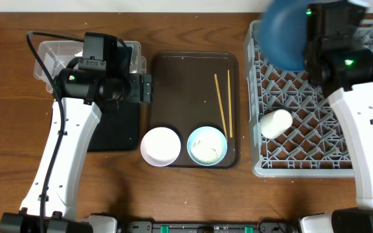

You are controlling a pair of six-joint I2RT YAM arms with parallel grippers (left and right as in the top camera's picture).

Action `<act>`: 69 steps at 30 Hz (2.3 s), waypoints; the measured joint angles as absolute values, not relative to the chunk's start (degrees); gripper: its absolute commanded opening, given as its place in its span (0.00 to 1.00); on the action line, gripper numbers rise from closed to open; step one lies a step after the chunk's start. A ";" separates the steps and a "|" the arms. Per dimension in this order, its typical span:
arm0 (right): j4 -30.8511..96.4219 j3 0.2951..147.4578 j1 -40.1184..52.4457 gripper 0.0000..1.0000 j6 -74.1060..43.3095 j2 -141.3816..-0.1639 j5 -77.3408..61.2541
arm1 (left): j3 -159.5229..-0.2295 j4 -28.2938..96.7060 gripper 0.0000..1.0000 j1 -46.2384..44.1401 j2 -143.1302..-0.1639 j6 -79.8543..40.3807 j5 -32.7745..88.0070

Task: Sort waste into correct bins and load items into the dishwasher rack
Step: 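Lift the blue plate and place it upright in the dish rack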

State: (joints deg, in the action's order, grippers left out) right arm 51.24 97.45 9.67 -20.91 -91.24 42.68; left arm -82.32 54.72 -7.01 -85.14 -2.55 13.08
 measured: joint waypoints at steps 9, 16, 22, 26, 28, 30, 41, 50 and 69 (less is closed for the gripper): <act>41.12 97.34 3.07 0.01 -1.13 -96.42 60.62 | -82.32 54.72 0.94 -7.01 -85.14 -2.52 13.06; 23.70 97.01 -1.69 0.01 17.06 -99.48 62.57 | -82.32 54.72 0.94 -7.01 -85.12 -2.52 13.06; 13.78 97.03 -5.37 0.01 33.17 -103.74 61.10 | -82.32 54.72 0.95 -7.01 -85.14 -2.55 13.10; 10.68 97.01 -6.59 0.01 40.14 -108.29 58.72 | -82.32 54.70 0.95 -7.01 -85.14 -2.55 13.08; 9.67 97.01 -6.87 0.01 42.98 -110.26 57.21 | -82.32 54.72 0.94 -7.01 -85.14 -2.52 13.08; 8.75 96.99 -6.90 0.01 45.47 -111.57 55.79 | -82.32 54.70 0.95 -7.01 -85.14 -2.52 13.08; 6.81 96.99 -7.18 0.01 50.81 -113.65 54.17 | -82.32 54.70 0.94 -7.01 -85.14 -2.55 13.08; 6.83 96.99 -8.93 0.01 51.96 -113.75 54.15 | -82.32 54.70 0.95 -7.01 -85.14 -2.52 13.08; 21.65 97.91 -6.07 0.51 44.51 -113.25 46.50 | -82.32 54.70 0.95 -7.01 -85.14 -2.55 13.10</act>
